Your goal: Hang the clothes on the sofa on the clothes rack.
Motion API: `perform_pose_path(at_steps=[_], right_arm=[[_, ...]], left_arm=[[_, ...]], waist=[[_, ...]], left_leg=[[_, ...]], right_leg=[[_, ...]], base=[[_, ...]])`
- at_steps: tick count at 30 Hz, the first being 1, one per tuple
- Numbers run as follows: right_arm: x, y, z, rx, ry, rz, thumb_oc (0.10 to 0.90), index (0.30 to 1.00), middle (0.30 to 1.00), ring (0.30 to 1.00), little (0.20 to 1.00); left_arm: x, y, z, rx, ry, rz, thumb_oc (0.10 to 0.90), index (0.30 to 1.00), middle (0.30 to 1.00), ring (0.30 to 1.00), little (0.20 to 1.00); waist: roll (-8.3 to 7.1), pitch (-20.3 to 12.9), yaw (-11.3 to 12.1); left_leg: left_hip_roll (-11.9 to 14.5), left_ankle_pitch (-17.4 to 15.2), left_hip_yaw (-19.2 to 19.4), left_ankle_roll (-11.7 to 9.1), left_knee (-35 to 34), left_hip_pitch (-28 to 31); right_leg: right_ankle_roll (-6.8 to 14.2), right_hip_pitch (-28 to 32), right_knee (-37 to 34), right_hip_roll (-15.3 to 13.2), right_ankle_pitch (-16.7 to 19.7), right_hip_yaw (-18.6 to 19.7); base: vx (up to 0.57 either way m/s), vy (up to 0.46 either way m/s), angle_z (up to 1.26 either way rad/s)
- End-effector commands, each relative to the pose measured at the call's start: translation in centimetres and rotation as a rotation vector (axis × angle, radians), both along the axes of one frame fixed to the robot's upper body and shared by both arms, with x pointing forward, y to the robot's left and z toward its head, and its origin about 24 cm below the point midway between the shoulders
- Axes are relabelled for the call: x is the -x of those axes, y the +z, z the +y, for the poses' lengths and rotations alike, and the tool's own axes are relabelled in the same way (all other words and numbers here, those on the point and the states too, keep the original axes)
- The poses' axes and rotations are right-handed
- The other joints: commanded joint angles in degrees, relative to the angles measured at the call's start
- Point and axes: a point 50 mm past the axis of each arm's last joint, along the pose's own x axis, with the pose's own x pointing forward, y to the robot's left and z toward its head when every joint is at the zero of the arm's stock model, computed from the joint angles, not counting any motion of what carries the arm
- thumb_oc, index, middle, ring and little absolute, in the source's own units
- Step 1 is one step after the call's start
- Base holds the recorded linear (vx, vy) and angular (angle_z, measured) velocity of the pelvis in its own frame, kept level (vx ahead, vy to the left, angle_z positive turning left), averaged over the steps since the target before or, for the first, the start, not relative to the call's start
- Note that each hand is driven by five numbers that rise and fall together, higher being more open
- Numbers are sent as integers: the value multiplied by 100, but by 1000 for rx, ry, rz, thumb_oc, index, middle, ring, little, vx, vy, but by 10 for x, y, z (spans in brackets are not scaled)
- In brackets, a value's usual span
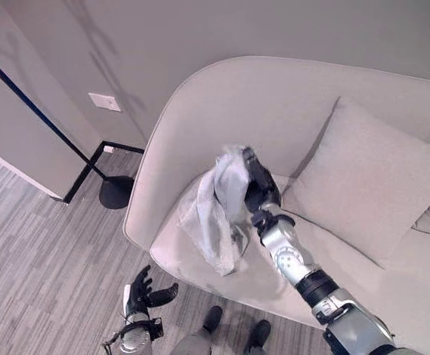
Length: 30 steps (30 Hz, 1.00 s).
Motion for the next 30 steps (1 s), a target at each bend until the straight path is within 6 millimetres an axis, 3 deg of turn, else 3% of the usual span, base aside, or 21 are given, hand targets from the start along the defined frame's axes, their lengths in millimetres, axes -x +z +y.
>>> perform_pose_path(at_steps=[1, 2, 3, 4, 5, 6, 8, 10, 11, 13, 21, 30], right_arm=[[-2, 77, 27, -116, 54, -307, 400, 300, 300, 300, 300], [-2, 77, 27, -116, 54, -307, 400, 300, 300, 300, 300], [-5, 103, 32, -107, 65, -371, 400, 300, 300, 300, 300], [-5, 117, 36, -112, 73, -407, 400, 300, 300, 300, 300], [-5, 117, 36, -113, 74, -407, 400, 300, 300, 300, 300], [-4, 140, 44, -109, 91, -463, 400, 300, 300, 300, 300], [-3, 150, 49, -111, 106, -488, 400, 300, 300, 300, 300], [5, 176, 58, -104, 137, -570, 400, 300, 300, 300, 300], [5, 176, 58, -104, 138, -571, 400, 300, 300, 300, 300], [17, 199, 62, -100, 169, -670, 400, 300, 300, 300, 300], [38, 245, 63, -138, 199, -851, 400, 300, 300, 300, 300], [58, 292, 79, -207, 222, -963, 400, 300, 300, 300, 300]], left_arm=[[-17, 19, 23, -133, -19, -91, 800, 900, 900, 900, 900], [-17, 19, 24, -133, -19, -92, 800, 900, 900, 900, 900], [-21, 28, 26, -151, -26, -133, 800, 900, 900, 900, 900], [-22, 32, 29, -172, -24, -147, 800, 900, 900, 900, 900], [-22, 32, 29, -173, -24, -147, 800, 900, 900, 900, 900], [-24, 39, 34, -216, -20, -166, 800, 900, 900, 900, 900], [-25, 42, 37, -252, -16, -174, 800, 900, 900, 900, 900], [-28, 52, 46, -359, 9, -196, 800, 900, 900, 900, 900], [-28, 52, 46, -360, 10, -196, 800, 900, 900, 900, 900], [-33, 64, 56, -498, 32, -240, 800, 900, 900, 900, 900], [-58, 92, 72, -708, 63, -343, 800, 900, 900, 900, 900], [-96, 123, 60, -840, -20, -461, 800, 900, 900, 900, 900]], waist=[[-217, -662, 111], [-224, -674, 101], [-218, -738, 145], [-233, -786, 146], [-235, -779, 143], [-255, -831, 153], [-276, -870, 138], [-333, -947, 102], [-334, -943, 100], [-410, -1002, 32], [-545, -1114, -185], [-651, -1277, -400]], left_leg=[[82, -281, 321, 26, -68, 178], [72, -262, 313, 30, -68, 151], [88, -296, 341, 21, -68, 239], [82, -283, 340, 25, -68, 232], [82, -284, 342, 24, -68, 235], [101, -320, 371, 15, -68, 300], [95, -310, 374, 16, -68, 287], [108, -333, 399, 11, -68, 316], [108, -333, 400, 11, -68, 317], [116, -364, 424, -5, -68, 353], [141, -425, 466, -41, -68, 380], [159, -492, 517, -62, -68, 410]], right_leg=[[530, 475, 43, -305, -690, 273], [534, 453, 43, -314, -679, 265], [522, 529, 43, -300, -707, 284], [522, 524, 43, -302, -699, 283], [522, 526, 43, -302, -700, 284], [514, 579, 43, -282, -721, 314], [514, 562, 43, -288, -710, 320], [503, 581, 43, -265, -716, 365], [503, 582, 43, -265, -717, 367], [494, 588, 43, -245, -722, 402], [498, 573, 43, -211, -727, 463], [520, 539, 43, -176, -712, 534]], base=[[28, -1, -15], [50, 6, -13], [33, 10, -4], [39, 5, -3], [34, -7, -1], [31, -2, 1], [16, -1, 1], [0, 0, 0], [27, -8, -3], [18, -10, -6], [10, -9, -5], [3, -4, -1]])
